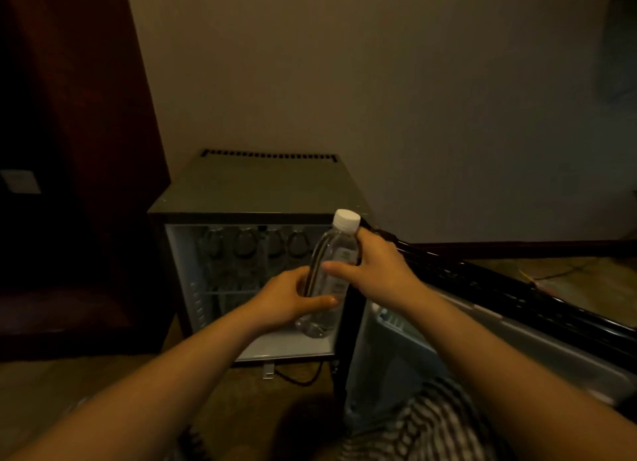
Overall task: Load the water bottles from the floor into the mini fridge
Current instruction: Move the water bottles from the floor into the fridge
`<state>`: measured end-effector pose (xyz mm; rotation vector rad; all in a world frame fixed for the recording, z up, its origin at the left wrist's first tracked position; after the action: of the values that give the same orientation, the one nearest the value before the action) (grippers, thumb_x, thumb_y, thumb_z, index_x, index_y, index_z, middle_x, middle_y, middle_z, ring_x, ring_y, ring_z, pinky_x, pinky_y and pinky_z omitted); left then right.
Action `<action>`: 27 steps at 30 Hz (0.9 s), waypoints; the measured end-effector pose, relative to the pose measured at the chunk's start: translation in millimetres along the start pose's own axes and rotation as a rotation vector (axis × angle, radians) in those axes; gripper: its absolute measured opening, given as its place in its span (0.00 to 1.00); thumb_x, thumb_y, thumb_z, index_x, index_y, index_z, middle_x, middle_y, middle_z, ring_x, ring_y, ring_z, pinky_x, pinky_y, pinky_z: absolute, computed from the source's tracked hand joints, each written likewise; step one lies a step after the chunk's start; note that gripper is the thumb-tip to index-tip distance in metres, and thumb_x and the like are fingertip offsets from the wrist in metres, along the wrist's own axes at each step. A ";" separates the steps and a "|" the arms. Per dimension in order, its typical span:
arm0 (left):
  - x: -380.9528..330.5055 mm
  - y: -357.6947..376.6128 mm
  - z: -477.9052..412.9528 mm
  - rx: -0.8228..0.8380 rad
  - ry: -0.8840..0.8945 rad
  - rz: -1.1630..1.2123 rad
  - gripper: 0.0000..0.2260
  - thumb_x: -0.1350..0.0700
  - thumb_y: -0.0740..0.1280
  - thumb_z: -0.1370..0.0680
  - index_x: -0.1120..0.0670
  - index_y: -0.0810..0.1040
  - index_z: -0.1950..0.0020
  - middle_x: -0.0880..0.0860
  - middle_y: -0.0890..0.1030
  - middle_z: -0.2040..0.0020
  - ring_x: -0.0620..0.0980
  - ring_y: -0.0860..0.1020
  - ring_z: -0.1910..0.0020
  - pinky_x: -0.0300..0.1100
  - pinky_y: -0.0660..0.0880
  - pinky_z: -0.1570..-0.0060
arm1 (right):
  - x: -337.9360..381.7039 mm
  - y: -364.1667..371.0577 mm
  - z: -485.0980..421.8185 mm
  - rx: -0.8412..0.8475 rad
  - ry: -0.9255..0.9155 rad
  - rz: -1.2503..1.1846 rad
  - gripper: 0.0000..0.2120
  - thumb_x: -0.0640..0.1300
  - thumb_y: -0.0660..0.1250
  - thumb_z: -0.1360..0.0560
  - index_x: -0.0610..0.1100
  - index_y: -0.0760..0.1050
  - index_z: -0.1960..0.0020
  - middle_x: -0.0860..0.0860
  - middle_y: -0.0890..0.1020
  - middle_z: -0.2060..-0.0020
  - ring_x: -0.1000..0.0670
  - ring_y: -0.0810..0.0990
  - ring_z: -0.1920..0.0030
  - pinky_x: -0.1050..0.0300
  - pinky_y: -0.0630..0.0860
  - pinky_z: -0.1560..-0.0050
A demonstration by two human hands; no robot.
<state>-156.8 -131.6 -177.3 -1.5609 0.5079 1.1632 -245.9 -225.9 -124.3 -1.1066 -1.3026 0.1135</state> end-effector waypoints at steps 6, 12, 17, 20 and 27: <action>47.5 -30.1 -49.0 -0.080 -0.083 -0.172 0.13 0.50 0.70 0.27 0.56 0.78 0.47 0.56 0.81 0.57 0.52 0.80 0.56 0.51 0.77 0.49 | -18.4 37.6 -63.0 0.011 0.106 0.167 0.28 0.54 0.72 0.31 0.48 0.68 0.36 0.48 0.77 0.39 0.44 0.74 0.37 0.45 0.73 0.38; 94.3 -25.4 -92.1 0.066 -0.105 -0.145 0.12 0.57 0.67 0.25 0.56 0.77 0.42 0.58 0.81 0.47 0.53 0.79 0.46 0.48 0.75 0.41 | -51.2 71.5 -89.0 0.042 0.198 0.250 0.26 0.51 0.72 0.30 0.47 0.67 0.36 0.47 0.77 0.39 0.44 0.75 0.38 0.53 0.71 0.43; 119.7 -16.3 -113.2 0.105 -0.212 -0.012 0.15 0.63 0.66 0.26 0.63 0.73 0.40 0.60 0.79 0.46 0.53 0.77 0.43 0.49 0.73 0.38 | -67.8 89.1 -103.3 0.023 0.266 0.236 0.26 0.48 0.72 0.30 0.43 0.68 0.37 0.43 0.78 0.41 0.40 0.75 0.39 0.49 0.73 0.42; 123.9 -19.3 -120.6 0.097 -0.226 0.088 0.17 0.67 0.64 0.25 0.66 0.71 0.37 0.58 0.76 0.49 0.51 0.74 0.47 0.42 0.74 0.46 | -72.9 94.7 -114.7 -0.012 0.324 0.196 0.24 0.47 0.72 0.29 0.41 0.69 0.38 0.43 0.78 0.41 0.41 0.76 0.39 0.52 0.73 0.44; 137.1 -7.0 -140.9 0.214 -0.287 0.268 0.23 0.70 0.61 0.25 0.62 0.63 0.30 0.56 0.76 0.47 0.50 0.74 0.46 0.35 0.73 0.50 | -84.2 103.8 -143.0 -0.088 0.408 0.262 0.15 0.47 0.69 0.27 0.40 0.77 0.44 0.41 0.80 0.44 0.40 0.77 0.40 0.52 0.74 0.44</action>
<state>-34.0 -224.1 -300.0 -1.1431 0.6388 1.4584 -108.0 -308.1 -236.4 -1.2950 -0.8028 0.0221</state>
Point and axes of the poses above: each hand's wrist, its own z-axis away from the middle knuckle, its own y-axis out of the palm, x = y × z, the point moved 5 cm from there along -z, towards the middle knuckle
